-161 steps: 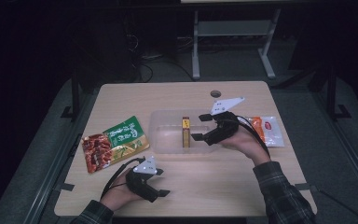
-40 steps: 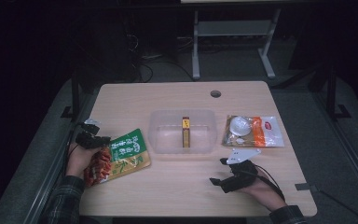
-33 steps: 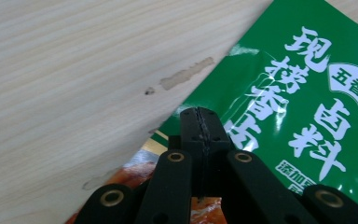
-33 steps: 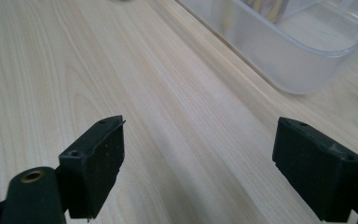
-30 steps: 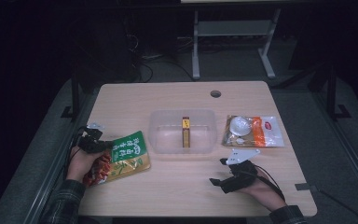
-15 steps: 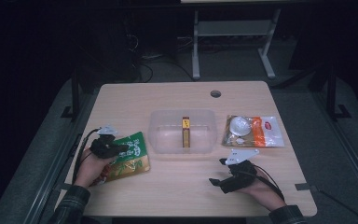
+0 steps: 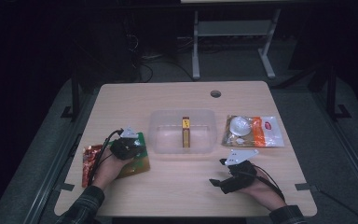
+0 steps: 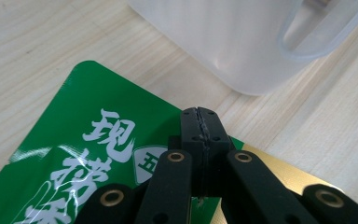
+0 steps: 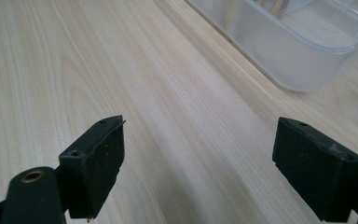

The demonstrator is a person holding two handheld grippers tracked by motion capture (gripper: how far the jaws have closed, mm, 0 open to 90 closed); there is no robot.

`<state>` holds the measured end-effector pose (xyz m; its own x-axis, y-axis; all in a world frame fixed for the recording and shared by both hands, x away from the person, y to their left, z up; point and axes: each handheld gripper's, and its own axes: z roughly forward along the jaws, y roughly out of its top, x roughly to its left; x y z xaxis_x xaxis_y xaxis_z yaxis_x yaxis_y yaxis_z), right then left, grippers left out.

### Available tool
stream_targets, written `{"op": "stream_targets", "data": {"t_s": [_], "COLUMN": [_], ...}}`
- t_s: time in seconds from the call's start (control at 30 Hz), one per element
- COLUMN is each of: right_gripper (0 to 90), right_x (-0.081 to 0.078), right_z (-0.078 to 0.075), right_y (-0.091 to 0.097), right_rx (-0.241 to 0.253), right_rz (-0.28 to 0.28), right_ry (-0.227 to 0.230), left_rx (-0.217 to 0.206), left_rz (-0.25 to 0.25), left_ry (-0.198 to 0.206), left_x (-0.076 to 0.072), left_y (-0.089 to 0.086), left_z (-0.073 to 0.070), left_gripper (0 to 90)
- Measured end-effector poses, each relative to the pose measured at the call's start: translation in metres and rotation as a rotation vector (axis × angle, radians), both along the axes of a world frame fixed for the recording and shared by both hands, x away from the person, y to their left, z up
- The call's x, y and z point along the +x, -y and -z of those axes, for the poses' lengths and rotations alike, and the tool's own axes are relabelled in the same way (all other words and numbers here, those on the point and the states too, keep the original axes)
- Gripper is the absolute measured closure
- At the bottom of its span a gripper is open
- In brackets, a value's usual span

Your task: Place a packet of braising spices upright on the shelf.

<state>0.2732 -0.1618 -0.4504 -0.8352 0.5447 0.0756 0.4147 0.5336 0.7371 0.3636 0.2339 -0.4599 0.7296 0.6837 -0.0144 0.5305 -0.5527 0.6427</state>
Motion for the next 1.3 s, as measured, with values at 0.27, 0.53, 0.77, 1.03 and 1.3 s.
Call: {"op": "stream_targets", "data": {"t_s": [0.27, 0.53, 0.77, 1.03, 1.3], "right_gripper": [15.9, 16.0, 16.0, 16.0, 16.0], "right_x": [0.000, 0.000, 0.000, 0.001, 0.001], "right_z": [0.001, 0.000, 0.001, 0.001, 0.001], "right_y": [0.000, 0.000, 0.000, 0.000, -0.001], "right_rx": [-0.006, -0.006, -0.008, -0.008, -0.010], "right_rz": [-0.006, 0.000, -0.003, 0.002, -0.003], "right_ry": [0.006, 0.003, 0.003, 0.002, 0.002], "left_rx": [-0.004, -0.007, 0.009, 0.003, -0.007], "left_rz": [0.002, 0.055, 0.104, 0.132, 0.163], "left_ry": [-0.009, -0.028, -0.024, -0.040, -0.047], "left_x": [-0.002, -0.025, -0.048, -0.064, -0.075], "left_y": [-0.001, 0.002, 0.012, 0.014, 0.016], "left_z": [0.000, -0.001, -0.002, -0.003, -0.003], "left_gripper": [89.9, 89.9, 90.0, 90.0, 90.0]}}
